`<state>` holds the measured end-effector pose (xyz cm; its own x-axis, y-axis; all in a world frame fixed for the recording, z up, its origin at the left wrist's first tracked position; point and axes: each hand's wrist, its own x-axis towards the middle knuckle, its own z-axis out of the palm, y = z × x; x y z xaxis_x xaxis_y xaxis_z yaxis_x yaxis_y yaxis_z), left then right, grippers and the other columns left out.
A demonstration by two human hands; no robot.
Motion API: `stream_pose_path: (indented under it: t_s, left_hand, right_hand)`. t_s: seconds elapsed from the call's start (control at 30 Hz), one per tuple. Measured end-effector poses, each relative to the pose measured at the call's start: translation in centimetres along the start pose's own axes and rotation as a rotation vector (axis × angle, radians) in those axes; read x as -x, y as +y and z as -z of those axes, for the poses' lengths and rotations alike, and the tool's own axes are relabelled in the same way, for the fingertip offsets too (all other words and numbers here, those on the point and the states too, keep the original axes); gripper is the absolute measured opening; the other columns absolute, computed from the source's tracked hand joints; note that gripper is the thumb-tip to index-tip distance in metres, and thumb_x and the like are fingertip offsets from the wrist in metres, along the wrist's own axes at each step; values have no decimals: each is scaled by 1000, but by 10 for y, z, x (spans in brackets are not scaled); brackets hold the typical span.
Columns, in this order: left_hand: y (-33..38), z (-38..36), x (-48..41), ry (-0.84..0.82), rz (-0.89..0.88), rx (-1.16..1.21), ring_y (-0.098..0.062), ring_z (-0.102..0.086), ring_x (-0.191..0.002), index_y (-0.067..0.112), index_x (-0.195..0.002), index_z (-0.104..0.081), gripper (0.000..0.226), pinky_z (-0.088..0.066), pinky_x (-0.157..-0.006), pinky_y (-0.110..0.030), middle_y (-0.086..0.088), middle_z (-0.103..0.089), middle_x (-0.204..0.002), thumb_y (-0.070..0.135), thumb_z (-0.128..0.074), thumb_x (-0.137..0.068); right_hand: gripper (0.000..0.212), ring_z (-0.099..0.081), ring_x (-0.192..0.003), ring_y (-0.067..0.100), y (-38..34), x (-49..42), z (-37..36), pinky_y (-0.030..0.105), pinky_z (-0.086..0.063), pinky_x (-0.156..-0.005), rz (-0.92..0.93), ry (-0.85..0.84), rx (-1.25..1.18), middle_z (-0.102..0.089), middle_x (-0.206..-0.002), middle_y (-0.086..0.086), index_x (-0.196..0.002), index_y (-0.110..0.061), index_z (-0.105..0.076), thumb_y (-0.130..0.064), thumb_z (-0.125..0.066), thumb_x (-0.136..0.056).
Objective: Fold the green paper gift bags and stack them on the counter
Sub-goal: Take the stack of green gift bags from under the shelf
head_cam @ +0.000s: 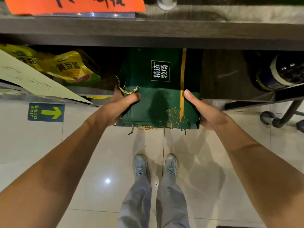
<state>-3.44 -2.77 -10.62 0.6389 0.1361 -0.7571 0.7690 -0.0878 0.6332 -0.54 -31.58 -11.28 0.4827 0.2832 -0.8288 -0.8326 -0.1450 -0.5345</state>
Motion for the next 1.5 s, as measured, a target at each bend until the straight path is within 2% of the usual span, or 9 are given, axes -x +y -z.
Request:
stream_pose_path:
  t_s: [0.23, 0.43, 0.53, 0.63, 0.93, 1.13, 1.27, 1.4, 1.5]
  left_hand:
    - [13, -7, -5, 4, 92, 38, -26, -64, -120, 19, -140, -45, 123, -48, -106, -46, -6, -64, -133, 90, -75, -44]
    - [10, 2, -17, -31, 173, 111, -31, -76, -96, 10, -151, -33, 147, -61, -87, -50, -14, -71, -120, 80, -89, -36]
    - [4, 5, -21, -76, 167, 56, -29, -76, -95, 5, -140, -50, 131, -60, -90, -46, -14, -74, -113, 83, -84, -40]
    - [-2, 9, -27, -20, 142, -40, -27, -73, -102, 10, -130, -59, 129, -54, -100, -46, -9, -74, -114, 94, -75, -33]
    - [-11, 18, -29, -58, 97, 7, -27, -76, -96, 10, -117, -69, 117, -58, -92, -43, -10, -78, -104, 91, -77, -32]
    - [-21, 21, 9, -131, 88, 71, -24, -74, -103, 17, -114, -72, 82, -57, -88, -39, -6, -78, -108, 74, -79, -55]
    - [-33, 10, 37, -45, 83, 54, -24, -76, -95, 14, -113, -71, 97, -61, -78, -36, -6, -79, -102, 80, -84, -43]
    - [-35, -2, 77, -64, 88, 20, -19, -77, -83, 12, -101, -71, 50, -58, -59, -25, -2, -79, -88, 57, -76, -79]
    - [-33, -7, 103, -155, 71, -27, -18, -77, -82, 12, -103, -71, 74, -59, -63, -27, -4, -79, -92, 69, -81, -56]
  right_hand:
    - [118, -77, -90, 20, 1, -16, -10, 34, -61, -74, -56, 203, 23, -78, -104, 5, -130, -13, -60, -73, -94, -34]
    - [85, -77, -82, 15, -2, -15, -8, 26, -59, -61, -36, 180, 12, -80, -95, 2, -119, -14, -67, -59, -90, -50]
    - [52, -77, -82, 12, -5, -11, -7, 25, -58, -63, -55, 116, 32, -80, -94, 0, -109, -19, -73, -52, -84, -70]
    - [49, -77, -80, 11, -7, -12, -3, 26, -58, -60, -91, 98, 56, -79, -98, -1, -109, -23, -72, -55, -82, -73]
    - [112, -64, -108, 23, -11, -18, -3, 45, -55, -88, -177, 180, 143, -67, -122, -2, -132, -29, -58, -88, -80, -40]
    - [59, -75, -96, 15, 20, 2, -13, 30, -58, -79, -5, 175, -50, -78, -106, -2, -114, -24, -70, -54, -88, -67]
    - [91, -75, -98, 18, 49, 18, -16, 40, -61, -87, 45, 249, -124, -78, -109, -1, -125, -22, -65, -59, -96, -49]
    - [96, -74, -102, 20, 81, 60, -18, 45, -58, -94, 38, 257, -217, -77, -111, 0, -125, -19, -64, -58, -98, -45]
    - [98, -74, -103, 22, 102, 97, -24, 46, -58, -95, 36, 309, -300, -77, -112, 3, -126, -17, -64, -58, -99, -44]
